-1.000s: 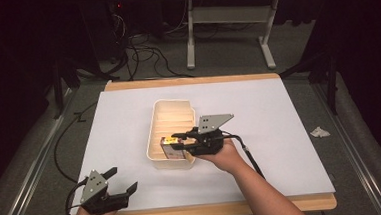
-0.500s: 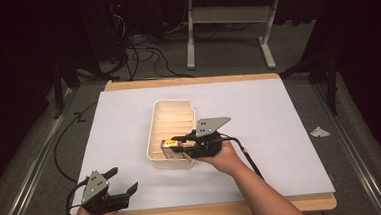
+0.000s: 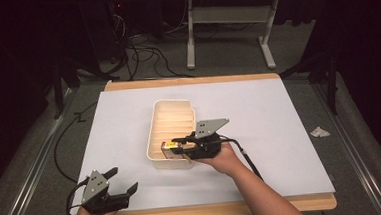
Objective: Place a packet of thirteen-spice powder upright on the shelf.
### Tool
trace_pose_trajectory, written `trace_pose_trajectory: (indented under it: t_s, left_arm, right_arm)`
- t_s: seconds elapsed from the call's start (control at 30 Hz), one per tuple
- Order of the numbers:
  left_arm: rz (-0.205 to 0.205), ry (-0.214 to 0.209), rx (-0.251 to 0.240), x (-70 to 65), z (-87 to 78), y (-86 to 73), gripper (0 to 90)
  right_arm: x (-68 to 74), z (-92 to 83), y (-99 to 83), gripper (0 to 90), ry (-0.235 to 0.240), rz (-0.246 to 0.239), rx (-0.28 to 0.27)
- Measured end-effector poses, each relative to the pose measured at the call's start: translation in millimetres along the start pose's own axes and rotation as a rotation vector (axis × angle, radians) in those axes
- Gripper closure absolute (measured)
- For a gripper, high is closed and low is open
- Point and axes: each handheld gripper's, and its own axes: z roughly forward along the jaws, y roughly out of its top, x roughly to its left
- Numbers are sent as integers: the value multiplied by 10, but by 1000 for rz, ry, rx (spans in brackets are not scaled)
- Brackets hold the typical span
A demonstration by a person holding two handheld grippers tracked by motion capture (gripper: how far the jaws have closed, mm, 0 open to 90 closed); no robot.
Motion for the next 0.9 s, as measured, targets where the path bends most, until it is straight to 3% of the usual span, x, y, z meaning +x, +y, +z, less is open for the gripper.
trace_pose_trajectory:
  t_s: [0.6, 0.9]
  left_arm:
    - [-17, 1, 8, 15, 65, -9, 153]
    - [-15, 2, 4, 12, 53, -12, 153]
  right_arm:
    - [50, -103, -76, 644, -15, -1, 14]
    - [88, -151, -40, 509, -30, -9, -3]
